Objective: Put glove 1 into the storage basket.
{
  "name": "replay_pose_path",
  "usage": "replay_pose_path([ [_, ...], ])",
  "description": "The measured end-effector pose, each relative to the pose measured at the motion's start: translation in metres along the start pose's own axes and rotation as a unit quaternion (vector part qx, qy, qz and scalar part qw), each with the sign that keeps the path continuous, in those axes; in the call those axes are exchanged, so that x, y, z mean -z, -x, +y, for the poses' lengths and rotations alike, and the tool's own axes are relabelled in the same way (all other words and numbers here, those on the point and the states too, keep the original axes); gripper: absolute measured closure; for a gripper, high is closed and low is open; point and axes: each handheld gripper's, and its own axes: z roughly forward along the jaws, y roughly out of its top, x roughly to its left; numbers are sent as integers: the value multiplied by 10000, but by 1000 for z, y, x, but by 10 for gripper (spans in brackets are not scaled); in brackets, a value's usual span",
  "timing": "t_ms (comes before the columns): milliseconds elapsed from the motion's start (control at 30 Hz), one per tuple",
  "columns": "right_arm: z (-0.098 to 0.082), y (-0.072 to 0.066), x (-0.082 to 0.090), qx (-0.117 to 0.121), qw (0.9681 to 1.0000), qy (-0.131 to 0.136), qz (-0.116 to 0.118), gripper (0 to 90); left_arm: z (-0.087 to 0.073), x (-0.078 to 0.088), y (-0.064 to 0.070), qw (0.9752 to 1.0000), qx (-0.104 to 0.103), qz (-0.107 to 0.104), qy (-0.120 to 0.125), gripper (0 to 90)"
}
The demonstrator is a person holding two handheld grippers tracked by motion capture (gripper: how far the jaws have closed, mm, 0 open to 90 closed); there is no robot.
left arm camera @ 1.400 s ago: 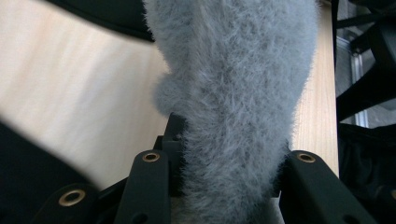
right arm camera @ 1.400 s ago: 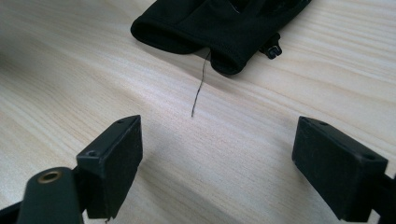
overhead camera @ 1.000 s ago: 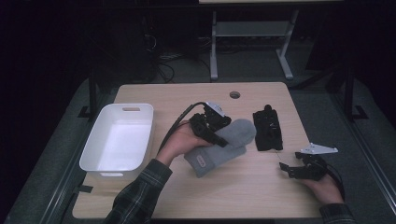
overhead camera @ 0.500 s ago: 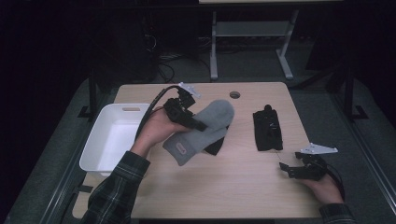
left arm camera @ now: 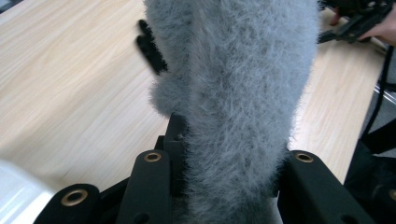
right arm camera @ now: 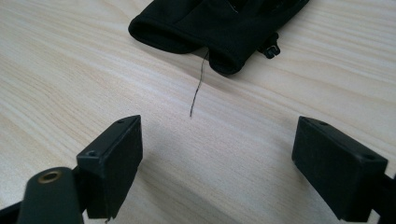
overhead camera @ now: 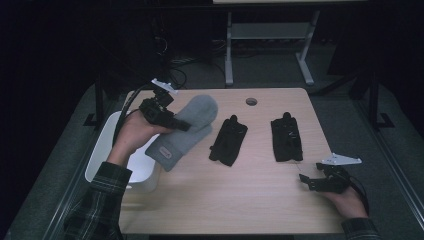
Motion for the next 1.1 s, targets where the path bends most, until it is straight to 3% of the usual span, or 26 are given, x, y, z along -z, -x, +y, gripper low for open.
replay_pose_path([
  [267, 0, 0, 0, 13, 10000, -10, -23, 161, -29, 30, -23, 9991, 331, 231, 83, 646],
  [433, 0, -1, 0, 19, 10000, -10, -41, 161, -50, 49, -38, 9970, 625, 384, 239, 647],
  [633, 0, -1, 0, 8, 10000, -11, -46, 160, -80, 66, -56, 9937, 937, 565, 258, 647],
  [833, 0, -1, 0, 21, 10000, -18, -72, 160, -111, 60, -77, 9896, 1310, 553, 229, 647],
  [1100, 0, -1, 0, -5, 10000, -10, -84, 161, -144, 37, -103, 9837, 1730, 479, 106, 649],
])
